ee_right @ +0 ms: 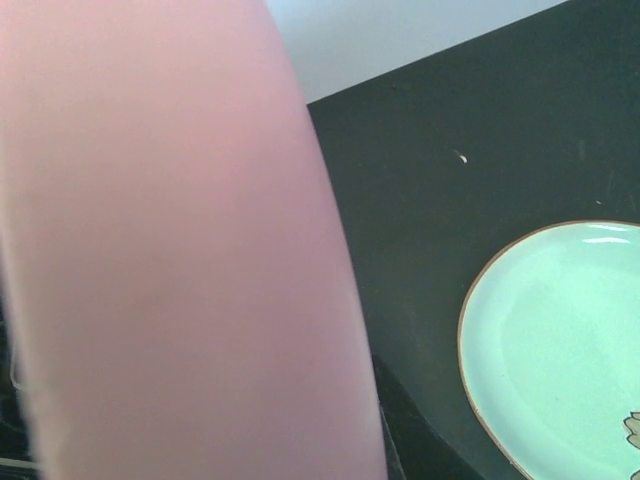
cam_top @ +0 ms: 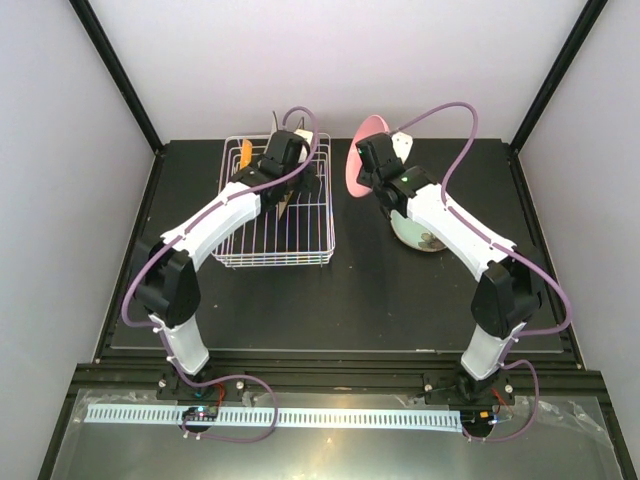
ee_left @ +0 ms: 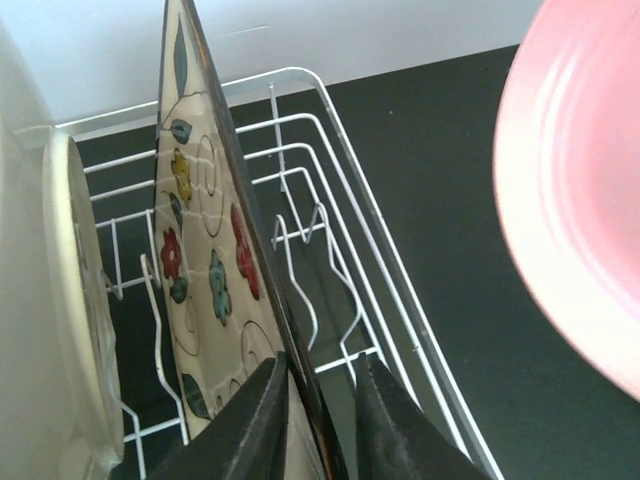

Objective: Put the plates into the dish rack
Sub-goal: Place the plate at the center of the board.

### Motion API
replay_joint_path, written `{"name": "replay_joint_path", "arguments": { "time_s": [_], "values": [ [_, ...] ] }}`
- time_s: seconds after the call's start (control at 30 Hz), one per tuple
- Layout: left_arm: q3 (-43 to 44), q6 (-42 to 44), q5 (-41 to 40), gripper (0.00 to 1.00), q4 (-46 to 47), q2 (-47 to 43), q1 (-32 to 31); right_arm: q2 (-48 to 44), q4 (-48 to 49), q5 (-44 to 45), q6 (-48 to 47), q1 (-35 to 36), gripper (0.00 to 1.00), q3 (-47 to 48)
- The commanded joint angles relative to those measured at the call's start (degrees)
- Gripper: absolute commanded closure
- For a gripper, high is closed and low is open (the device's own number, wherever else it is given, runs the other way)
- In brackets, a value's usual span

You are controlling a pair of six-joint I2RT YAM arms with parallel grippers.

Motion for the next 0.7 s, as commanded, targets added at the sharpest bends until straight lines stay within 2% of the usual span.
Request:
{"name": "replay_joint_path", "arguments": {
  "time_s": [0.0, 0.1, 0.3, 0.67],
  "values": [
    [3.98, 0.34, -1.88, 0.83, -4.36, 2.42, -0.37, -1.33, 0.94, 0.48, -0.62, -0.35, 0.99, 3.02],
    [4.92, 0.33, -4.32, 0.88, -7.32, 2.47, -0.17, 0.37, 0.15, -1.32, -1.11, -0.32, 0.99, 5.27],
    [2.98, 1.49, -6.79, 0.90, -10.11, 0.33, 0.97, 4.93, -0.87, -4.70, -1.89, 0.34, 0.99, 11.08],
    [-3.81, 1.92, -5.25, 0.92, -8.24, -4.75, 6.60, 16.62, -8.77, -1.33, -4.20, 4.46, 0.99, 28.44]
  ]
}}
